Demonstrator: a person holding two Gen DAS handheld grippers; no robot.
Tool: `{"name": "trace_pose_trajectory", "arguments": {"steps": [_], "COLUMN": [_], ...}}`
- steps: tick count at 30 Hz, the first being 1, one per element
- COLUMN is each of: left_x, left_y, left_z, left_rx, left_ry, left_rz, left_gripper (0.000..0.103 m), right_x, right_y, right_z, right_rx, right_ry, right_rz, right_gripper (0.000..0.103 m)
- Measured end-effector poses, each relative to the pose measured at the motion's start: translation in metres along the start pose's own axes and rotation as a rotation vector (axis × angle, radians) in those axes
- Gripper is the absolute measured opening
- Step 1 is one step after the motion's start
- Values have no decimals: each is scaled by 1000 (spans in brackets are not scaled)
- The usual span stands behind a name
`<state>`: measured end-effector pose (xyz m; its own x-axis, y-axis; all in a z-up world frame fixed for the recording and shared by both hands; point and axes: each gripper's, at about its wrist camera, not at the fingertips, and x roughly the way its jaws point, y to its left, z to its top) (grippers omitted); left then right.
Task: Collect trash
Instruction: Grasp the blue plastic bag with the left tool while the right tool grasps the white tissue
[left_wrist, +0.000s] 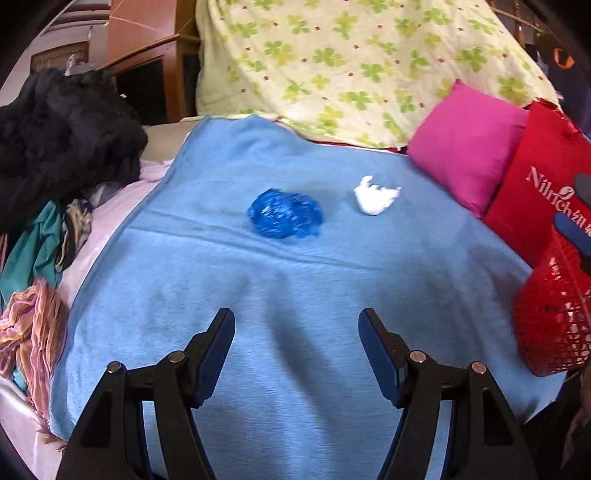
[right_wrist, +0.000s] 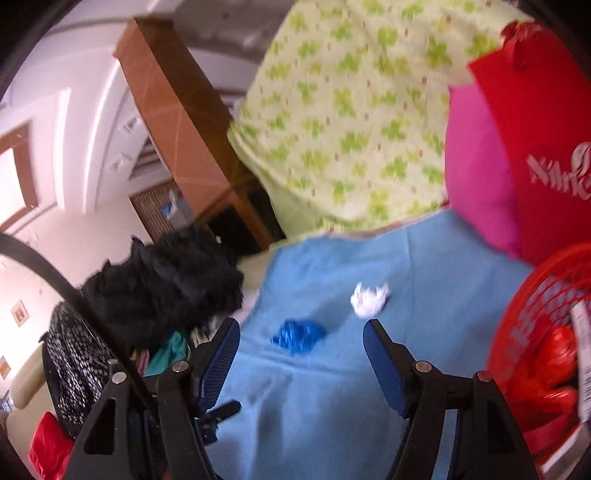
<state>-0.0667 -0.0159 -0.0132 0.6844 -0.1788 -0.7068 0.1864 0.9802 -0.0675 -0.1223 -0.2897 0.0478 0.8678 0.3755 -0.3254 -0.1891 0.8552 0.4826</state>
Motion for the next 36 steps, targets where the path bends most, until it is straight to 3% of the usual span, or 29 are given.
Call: {"name": "trace_pose_trajectory", "arguments": {"steps": [4,15,25,36], "left_x": [13,30,54,95], "left_y": [8,14,9,-15], "left_z": [-1,12,24,37], "left_rx": [-4,31,69,168], "left_ry": [16,-24,-28,-19], "left_rz": [23,67,84,113], "left_gripper": [70,70,70,70], "right_x": [25,65,119,182], "right_y": [-2,-10,-34,-59], "right_z": [-9,-12,0,14], "right_rx": [24,55,138,80], "right_ry": [75,173,236,228], "right_rz": [-19,-71,-113,-231], "right_gripper": [73,73,73,73]}}
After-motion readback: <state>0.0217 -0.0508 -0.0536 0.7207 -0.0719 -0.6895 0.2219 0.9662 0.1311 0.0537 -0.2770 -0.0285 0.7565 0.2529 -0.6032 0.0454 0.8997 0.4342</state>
